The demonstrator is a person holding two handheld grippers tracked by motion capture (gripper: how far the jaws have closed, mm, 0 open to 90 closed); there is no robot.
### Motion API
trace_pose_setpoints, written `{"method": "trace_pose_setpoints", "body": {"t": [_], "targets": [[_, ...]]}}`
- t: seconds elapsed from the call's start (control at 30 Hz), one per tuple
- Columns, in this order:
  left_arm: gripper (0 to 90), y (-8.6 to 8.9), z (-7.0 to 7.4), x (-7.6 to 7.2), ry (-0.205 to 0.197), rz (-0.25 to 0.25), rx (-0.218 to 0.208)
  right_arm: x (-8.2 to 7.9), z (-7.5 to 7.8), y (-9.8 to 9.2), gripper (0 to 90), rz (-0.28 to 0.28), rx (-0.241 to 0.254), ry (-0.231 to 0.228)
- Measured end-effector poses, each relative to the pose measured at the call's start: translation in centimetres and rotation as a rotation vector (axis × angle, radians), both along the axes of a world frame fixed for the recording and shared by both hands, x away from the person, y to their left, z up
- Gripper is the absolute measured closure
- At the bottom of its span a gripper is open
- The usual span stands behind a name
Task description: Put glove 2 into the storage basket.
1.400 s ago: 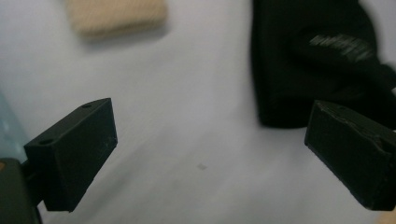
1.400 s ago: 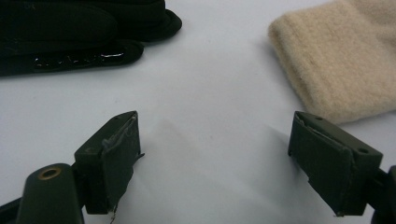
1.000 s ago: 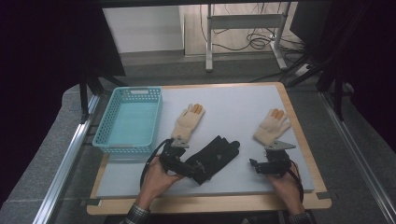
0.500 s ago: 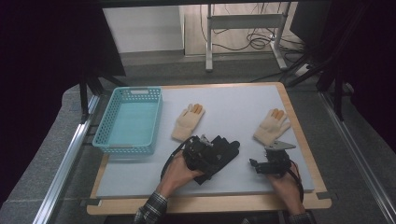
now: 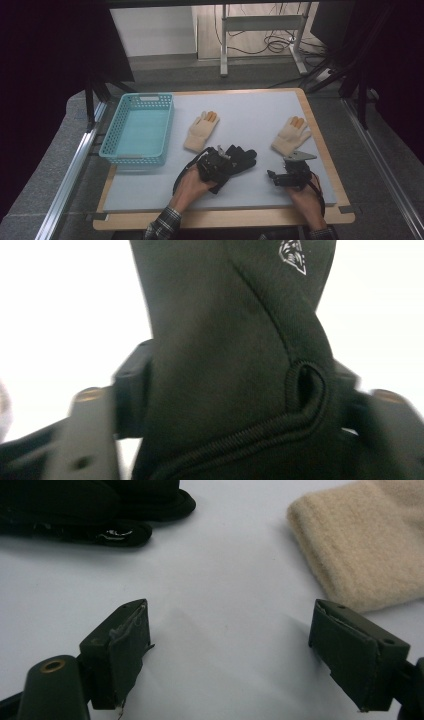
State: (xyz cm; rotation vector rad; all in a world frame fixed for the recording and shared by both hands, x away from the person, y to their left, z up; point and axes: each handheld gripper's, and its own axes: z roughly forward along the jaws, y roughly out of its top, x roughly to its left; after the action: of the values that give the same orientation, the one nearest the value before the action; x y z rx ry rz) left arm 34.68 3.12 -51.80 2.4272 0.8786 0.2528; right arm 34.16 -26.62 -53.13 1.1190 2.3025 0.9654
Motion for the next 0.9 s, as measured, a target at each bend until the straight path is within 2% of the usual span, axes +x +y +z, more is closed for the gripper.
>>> {"method": "trace_pose_setpoints", "body": {"t": [0.03, 0.13, 0.23, 0.47, 0.53, 0.9], "targets": [[45.9, 0.5, 0.1, 0.2, -0.001, 0.013, -0.019, 0.0, 0.0, 0.0, 16.5, 0.0, 0.0, 0.0], [59.3, 0.8, 0.2, 0.3, 0.0, 0.019, -0.032, 0.0, 0.0, 0.0, 16.5, 0.0, 0.0, 0.0], [63.9, 1.1, 0.4, 0.3, 0.005, 0.032, -0.059, 0.0, 0.0, 0.0, 16.5, 0.0, 0.0, 0.0], [64.5, 1.7, 1.7, 0.6, -0.007, 0.054, -0.076, 0.0, 0.0, 0.0, 16.5, 0.0, 0.001, 0.0], [64.3, 2.1, 2.6, 1.0, -0.014, 0.078, -0.09, 0.0, 0.0, 0.0, 16.5, 0.001, 0.001, -0.001], [63.6, 4.1, 5.9, 2.2, -0.04, 0.147, -0.087, 0.0, 0.0, 0.0, 16.5, 0.001, 0.001, 0.0]]}}
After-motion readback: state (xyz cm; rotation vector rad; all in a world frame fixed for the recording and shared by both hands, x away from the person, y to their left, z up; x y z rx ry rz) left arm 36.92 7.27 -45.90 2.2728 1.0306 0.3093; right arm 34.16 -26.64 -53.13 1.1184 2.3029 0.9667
